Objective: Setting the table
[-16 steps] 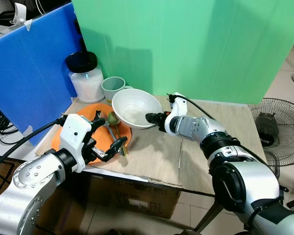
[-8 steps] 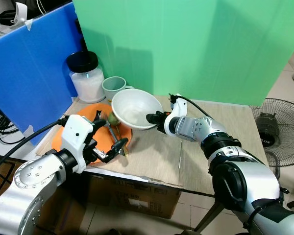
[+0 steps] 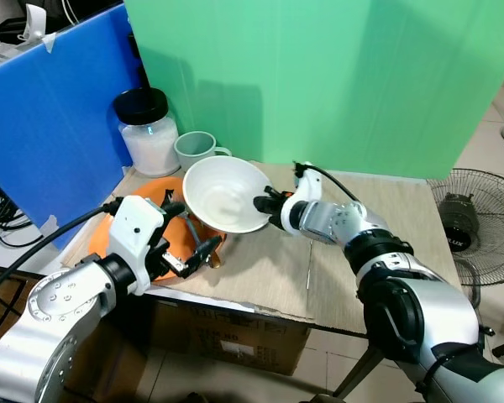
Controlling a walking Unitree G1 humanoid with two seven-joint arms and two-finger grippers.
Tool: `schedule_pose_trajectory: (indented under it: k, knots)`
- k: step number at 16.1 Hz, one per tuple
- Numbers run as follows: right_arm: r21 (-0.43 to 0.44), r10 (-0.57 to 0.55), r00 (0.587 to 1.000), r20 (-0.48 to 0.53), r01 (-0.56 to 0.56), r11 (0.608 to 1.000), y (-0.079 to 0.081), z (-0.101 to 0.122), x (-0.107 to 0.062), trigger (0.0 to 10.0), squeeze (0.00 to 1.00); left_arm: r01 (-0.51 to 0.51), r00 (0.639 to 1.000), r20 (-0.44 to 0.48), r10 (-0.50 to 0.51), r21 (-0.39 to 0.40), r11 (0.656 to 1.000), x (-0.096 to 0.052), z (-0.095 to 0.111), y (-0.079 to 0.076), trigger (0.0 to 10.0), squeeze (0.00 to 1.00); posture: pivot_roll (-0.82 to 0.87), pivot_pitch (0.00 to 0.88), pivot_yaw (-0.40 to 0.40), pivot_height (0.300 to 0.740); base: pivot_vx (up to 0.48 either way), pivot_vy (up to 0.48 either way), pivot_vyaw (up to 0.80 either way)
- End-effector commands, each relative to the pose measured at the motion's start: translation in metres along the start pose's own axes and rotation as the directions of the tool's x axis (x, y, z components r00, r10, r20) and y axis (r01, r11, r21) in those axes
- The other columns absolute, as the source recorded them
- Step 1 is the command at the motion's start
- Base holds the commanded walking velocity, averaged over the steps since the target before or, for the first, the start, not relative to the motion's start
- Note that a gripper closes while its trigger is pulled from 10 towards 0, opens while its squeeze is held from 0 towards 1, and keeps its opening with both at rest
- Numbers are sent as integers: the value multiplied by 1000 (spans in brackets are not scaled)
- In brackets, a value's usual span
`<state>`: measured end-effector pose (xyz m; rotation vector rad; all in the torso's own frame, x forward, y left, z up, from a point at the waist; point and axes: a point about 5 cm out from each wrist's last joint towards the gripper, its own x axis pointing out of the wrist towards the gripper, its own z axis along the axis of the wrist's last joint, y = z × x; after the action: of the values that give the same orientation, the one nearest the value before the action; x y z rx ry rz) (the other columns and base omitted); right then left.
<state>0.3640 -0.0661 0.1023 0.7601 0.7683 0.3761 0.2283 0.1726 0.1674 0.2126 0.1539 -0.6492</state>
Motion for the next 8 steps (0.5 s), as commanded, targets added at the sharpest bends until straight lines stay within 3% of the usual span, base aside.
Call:
schedule_pose_trajectory:
  k: [1,3,5,7,8]
  knots:
    - [46,17,999,45,-19,999,0,7,-2,0,0,-8,1000,0,8,22,1000,1,1,2,10000,0,-12,0,68,740,0,0,0]
    - [91,87,990,109,-98,991,4,23,-11,0,0,-4,1000,27,3,24,1000,1,5,3,10000,0,-13,0,76,740,0,0,0]
    - [67,134,975,178,-148,987,6,37,-24,0,0,-23,998,60,23,2,1000,2,9,3,10000,0,-11,0,76,740,0,0,0]
    - [-52,141,945,294,-131,990,7,53,-45,0,0,-60,994,91,60,-6,998,4,12,1,10000,0,-15,0,78,740,0,0,0]
    - [-172,119,891,437,-47,984,2,67,-77,0,0,-95,983,152,101,-45,994,7,17,-6,10000,0,-24,0,83,740,0,0,0]
